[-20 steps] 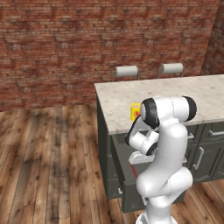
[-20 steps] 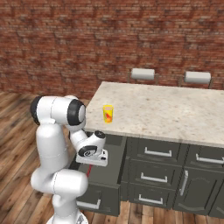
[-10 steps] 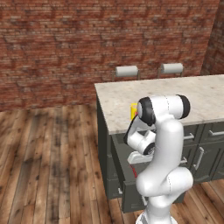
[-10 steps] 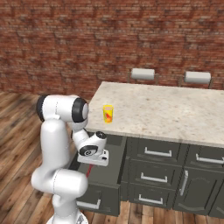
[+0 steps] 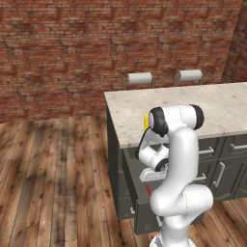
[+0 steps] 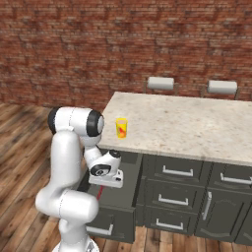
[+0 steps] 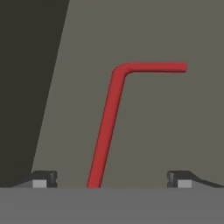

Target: Pick up the straw from the right drawer and put it inside the smoothie cup.

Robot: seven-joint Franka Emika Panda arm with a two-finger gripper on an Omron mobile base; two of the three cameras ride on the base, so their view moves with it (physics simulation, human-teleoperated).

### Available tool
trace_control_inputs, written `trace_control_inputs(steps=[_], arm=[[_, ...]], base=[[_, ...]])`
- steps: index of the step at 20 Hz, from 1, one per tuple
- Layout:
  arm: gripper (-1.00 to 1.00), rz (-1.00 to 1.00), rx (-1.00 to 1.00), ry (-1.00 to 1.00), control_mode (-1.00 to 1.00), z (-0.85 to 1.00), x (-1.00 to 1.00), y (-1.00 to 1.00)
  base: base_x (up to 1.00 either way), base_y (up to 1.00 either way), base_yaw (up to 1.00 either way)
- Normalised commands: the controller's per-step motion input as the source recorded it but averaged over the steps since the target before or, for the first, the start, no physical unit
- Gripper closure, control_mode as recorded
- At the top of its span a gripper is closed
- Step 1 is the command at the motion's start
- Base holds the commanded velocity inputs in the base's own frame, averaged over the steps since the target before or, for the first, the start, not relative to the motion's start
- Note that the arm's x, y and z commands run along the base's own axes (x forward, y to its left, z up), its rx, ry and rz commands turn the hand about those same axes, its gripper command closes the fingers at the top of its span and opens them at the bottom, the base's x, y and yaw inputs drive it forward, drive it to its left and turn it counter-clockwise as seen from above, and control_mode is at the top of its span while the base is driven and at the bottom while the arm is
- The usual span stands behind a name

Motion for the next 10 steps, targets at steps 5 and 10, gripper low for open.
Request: trace_control_inputs(steps=[5, 10], arm=[[-1.0, 0.0, 0.0, 0.0, -1.0, -0.24, 0.1, 0.0], [-1.0, 0.0, 0.0, 0.0, -1.0, -0.24, 0.1, 0.0]], base=[[0.0, 0.0, 0.0], [0.0, 0.0, 0.0]])
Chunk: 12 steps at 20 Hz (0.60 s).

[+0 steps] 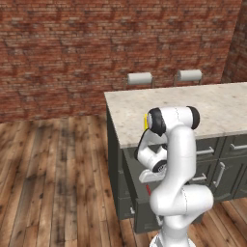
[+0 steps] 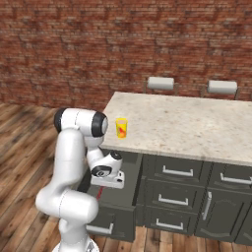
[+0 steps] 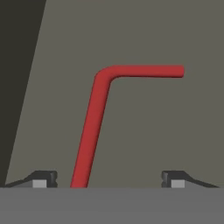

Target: Pick up the straw from the right drawer and put it inside the smoothie cup.

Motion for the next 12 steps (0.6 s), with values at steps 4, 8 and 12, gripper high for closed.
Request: trace_control_inputs(steps=[4, 8, 12], arm=[[-1.0, 0.0, 0.0, 0.0, -1.0, -0.25, 0.06, 0.0], [-1.0, 0.0, 0.0, 0.0, -1.0, -0.31, 0.01, 0.0], [-1.0, 0.0, -0.03, 0.0, -1.0, -0.45, 0.0, 0.05]], base=[[0.0, 0.0, 0.0], [0.0, 0.0, 0.0], [0.0, 0.0, 0.0]])
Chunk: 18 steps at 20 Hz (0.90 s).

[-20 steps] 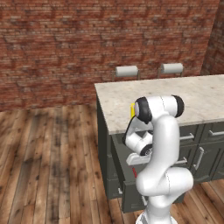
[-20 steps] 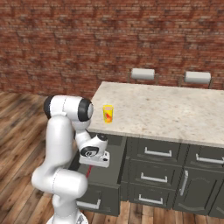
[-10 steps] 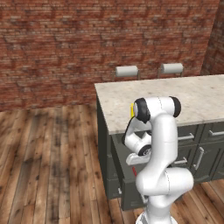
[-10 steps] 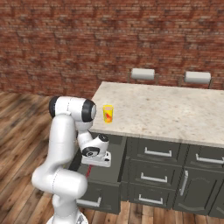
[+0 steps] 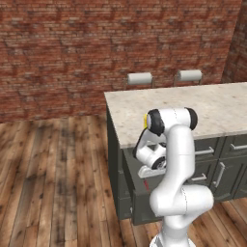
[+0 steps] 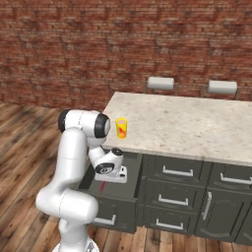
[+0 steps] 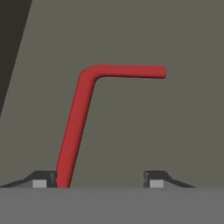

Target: Pick up the straw from the right drawer and put it inside the smoothie cup.

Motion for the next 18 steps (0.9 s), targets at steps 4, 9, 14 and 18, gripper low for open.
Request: trace_control_inputs(steps=[4, 9, 14, 18], arm=[[-1.0, -0.01, -0.06, 0.0, -1.0, -0.47, 0.0, 0.15], [-1.0, -0.03, -0.04, 0.0, -1.0, -0.29, -0.04, 0.19], [-1.0, -0.04, -0.02, 0.0, -1.0, -0.1, -0.23, 0.17], [-1.0, -0.05, -0.02, 0.0, -1.0, -0.27, -0.14, 0.09]], base=[[0.0, 0.0, 0.0], [0.0, 0.0, 0.0], [0.0, 0.0, 0.0], [0.0, 0.0, 0.0]])
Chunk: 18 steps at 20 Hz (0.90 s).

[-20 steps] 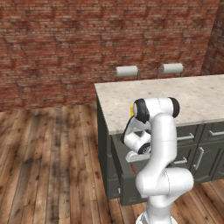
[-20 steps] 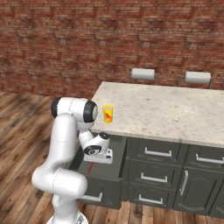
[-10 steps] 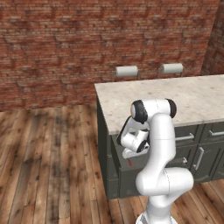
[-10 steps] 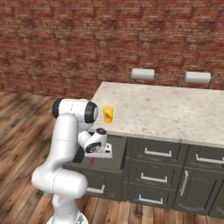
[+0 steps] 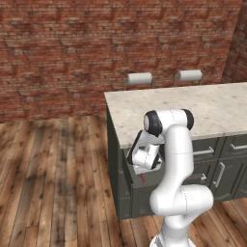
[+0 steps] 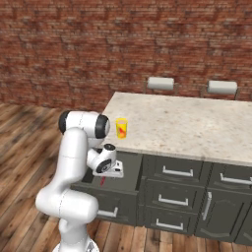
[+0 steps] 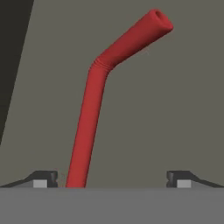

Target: Pick up the straw from the right drawer and put it inside the smoothie cup.

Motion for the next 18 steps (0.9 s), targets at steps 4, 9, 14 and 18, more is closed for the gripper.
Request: trace_control_inputs(steps=[4, 9, 14, 18], arm=[[1.0, -0.07, -0.05, 0.0, -1.0, -0.63, 0.0, 0.09], [1.0, -0.04, -0.01, -0.01, -1.0, -0.33, 0.0, 0.05], [1.0, 0.0, 0.0, -0.01, -1.0, -0.05, -0.03, 0.0], [1.0, -0.04, 0.0, -0.08, -1.0, -0.04, -0.43, -0.41]], base=[[0.0, 0.0, 0.0], [0.0, 0.0, 0.0], [0.0, 0.0, 0.0], [0.0, 0.0, 0.0]])
